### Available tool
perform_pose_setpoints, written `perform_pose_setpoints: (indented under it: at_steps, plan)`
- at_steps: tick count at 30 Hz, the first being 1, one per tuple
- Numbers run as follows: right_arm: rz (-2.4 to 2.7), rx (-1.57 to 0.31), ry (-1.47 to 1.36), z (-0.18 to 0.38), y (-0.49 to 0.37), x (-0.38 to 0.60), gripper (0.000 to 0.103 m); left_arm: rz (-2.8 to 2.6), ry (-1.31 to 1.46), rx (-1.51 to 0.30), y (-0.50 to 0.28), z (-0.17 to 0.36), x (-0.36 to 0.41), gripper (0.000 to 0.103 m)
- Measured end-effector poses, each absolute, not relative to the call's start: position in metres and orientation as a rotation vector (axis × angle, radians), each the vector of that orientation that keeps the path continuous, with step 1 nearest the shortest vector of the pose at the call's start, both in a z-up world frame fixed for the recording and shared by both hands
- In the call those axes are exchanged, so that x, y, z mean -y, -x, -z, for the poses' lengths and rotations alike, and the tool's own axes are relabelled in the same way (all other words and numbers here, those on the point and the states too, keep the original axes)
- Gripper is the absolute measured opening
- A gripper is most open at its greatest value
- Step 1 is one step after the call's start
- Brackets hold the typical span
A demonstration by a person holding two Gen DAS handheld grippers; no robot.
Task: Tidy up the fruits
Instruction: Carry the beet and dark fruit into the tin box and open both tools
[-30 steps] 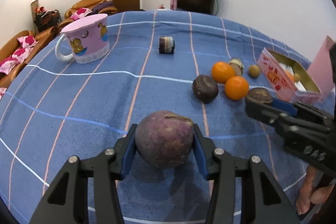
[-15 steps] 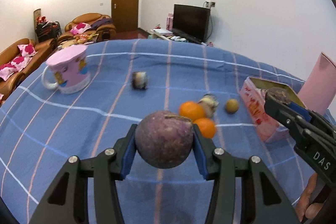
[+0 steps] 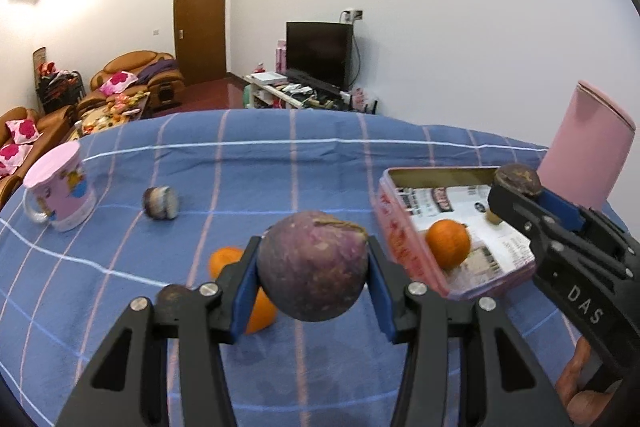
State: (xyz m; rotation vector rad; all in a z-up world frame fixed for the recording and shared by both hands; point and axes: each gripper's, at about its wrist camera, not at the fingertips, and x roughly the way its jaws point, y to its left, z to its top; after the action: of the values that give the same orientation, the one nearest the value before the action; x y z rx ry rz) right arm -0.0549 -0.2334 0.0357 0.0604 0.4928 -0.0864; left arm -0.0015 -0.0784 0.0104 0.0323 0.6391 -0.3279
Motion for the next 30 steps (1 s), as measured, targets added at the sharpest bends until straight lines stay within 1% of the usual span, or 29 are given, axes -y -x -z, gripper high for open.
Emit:
perform_pose_setpoints:
  at_steps: [17,30]
  plan:
    - [0.248,-0.494,-0.047,-0.034,0.048,0.302,0.045,0.392,-0.075,-0.609,-0.011,-0.012,0.158,0.051]
    - [0.306,-0.535,-0.054,-0.026,0.034,0.336,0.045,0.39,-0.118,-0.616,-0.021,-0.002,0.206,0.051]
